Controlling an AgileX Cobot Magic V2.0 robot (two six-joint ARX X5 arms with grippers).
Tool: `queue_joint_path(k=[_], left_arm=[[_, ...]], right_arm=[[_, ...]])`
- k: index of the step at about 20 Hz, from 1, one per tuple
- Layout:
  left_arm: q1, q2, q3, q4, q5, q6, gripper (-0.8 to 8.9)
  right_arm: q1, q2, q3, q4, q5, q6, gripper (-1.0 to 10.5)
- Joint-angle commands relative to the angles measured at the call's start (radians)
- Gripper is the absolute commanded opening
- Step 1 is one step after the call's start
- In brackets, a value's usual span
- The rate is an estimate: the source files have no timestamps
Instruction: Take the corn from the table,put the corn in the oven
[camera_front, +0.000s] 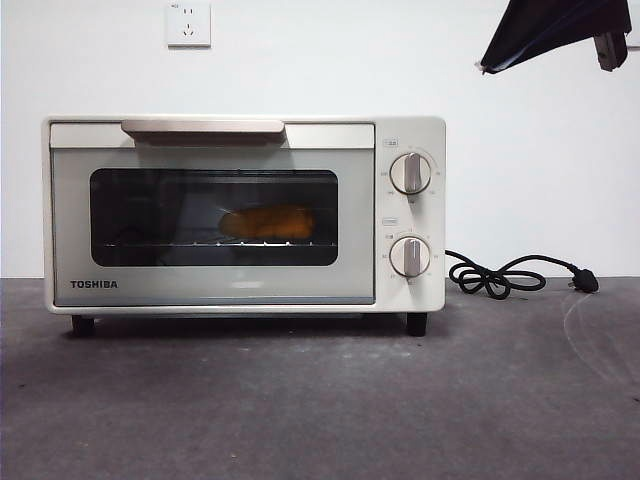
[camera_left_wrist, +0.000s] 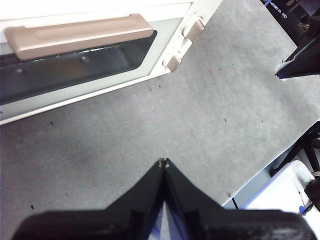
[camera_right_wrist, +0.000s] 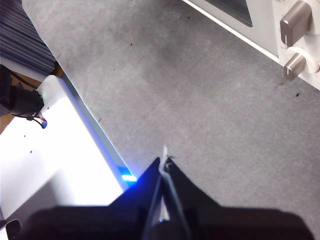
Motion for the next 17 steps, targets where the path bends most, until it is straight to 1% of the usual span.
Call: queue_joint_path(k=[1,4,8,11,12,13,14,16,17], left_arm=[[-0.001,0.014,0.002,0.018,-0.005,-0.009,-0.04],[-0.001,0.032,0.002,0.025,-0.010,-0.009,-0.04],[0.000,0.058,0.002,0.024,-0.012,-0.009,-0.04],[0.030,0.023,0.002,0.024,-0.010,-0.008,-0.04],[0.040,0.001,0.002,0.023,-0.010,0.022,-0.04],[0.060,-0.033,0.002,0.023,-0.010,0.061,-0.04],[0.086,-0.070,0.002,0.024,-0.010,0.080,-0.04],[0.163,-0.151,0.001,0.051,-0.011,0.088,-0.04],[0.208,-0.191,-0.001,0.099,-0.011,0.088,-0.04]], right_arm=[[0.000,0.007,0.000,0.027,-0.003,-0.011,-0.2],[0.000,0.007,0.000,0.106,0.036,-0.011,-0.2],[0.000,0.007,0.000,0.272,0.124,-0.011,-0.2],[0.000,0.007,0.000,0.409,0.235,-0.011,-0.2],[0.000,0.007,0.000,0.445,0.263,-0.011,-0.2],[0.000,0.007,0.000,0.482,0.292,-0.011,-0.2],[0.000,0.007,0.000,0.511,0.317,-0.011,-0.2],[0.000,0.007,0.000,0.550,0.372,-0.011,-0.2],[0.000,0.007,0.000,0.562,0.401,-0.011,-0.2]])
